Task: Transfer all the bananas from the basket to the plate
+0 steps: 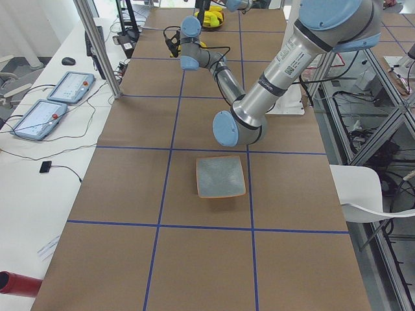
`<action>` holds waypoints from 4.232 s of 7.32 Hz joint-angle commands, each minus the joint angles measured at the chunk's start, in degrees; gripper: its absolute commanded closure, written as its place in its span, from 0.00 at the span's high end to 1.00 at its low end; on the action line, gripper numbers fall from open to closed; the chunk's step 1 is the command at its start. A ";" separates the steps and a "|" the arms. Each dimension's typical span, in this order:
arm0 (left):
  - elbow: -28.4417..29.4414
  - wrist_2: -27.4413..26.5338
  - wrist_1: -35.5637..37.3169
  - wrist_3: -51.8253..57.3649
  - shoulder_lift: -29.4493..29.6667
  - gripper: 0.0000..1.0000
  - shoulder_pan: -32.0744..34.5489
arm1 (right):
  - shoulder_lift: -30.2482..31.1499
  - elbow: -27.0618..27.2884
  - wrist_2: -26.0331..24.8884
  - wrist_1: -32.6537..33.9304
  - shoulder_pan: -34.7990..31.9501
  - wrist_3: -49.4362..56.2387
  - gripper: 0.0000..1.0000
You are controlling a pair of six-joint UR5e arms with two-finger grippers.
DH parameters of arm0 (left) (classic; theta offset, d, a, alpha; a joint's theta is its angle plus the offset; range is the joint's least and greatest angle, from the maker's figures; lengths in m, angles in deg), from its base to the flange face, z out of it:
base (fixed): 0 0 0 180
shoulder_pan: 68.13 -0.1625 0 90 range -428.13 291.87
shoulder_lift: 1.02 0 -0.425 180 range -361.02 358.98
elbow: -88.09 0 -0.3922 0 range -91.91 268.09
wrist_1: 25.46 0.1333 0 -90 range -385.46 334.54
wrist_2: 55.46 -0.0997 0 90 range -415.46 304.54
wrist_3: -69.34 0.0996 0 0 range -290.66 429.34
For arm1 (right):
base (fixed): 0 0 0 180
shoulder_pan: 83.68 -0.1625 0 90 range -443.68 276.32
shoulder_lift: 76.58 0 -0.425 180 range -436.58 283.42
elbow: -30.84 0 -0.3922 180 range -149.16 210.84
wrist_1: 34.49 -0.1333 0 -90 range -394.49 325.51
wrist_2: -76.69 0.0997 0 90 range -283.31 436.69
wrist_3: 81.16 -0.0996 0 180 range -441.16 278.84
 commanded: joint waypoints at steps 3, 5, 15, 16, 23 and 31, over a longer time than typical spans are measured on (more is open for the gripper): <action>-16.84 0.51 0.43 6.60 -27.23 0.00 3.31 | 6.86 0.97 -0.84 -0.06 -5.28 0.07 1.00; -19.96 0.34 0.43 16.61 -41.93 0.00 6.82 | 9.66 0.61 -3.11 0.03 -6.08 0.07 1.00; -10.74 -1.69 0.08 32.31 -57.02 0.00 7.01 | 11.09 -2.46 -4.88 0.56 -7.58 0.07 1.00; -10.47 -1.69 0.17 32.31 -57.02 0.00 6.93 | 11.09 -2.47 -4.88 0.56 -7.58 0.07 1.00; -8.97 -0.90 0.17 37.14 -57.73 0.98 6.84 | 13.10 -1.85 -4.88 0.47 -8.02 0.07 1.00; -6.88 12.64 1.22 46.11 -46.23 0.99 22.57 | 38.56 -1.84 -1.65 0.64 -26.87 33.93 1.00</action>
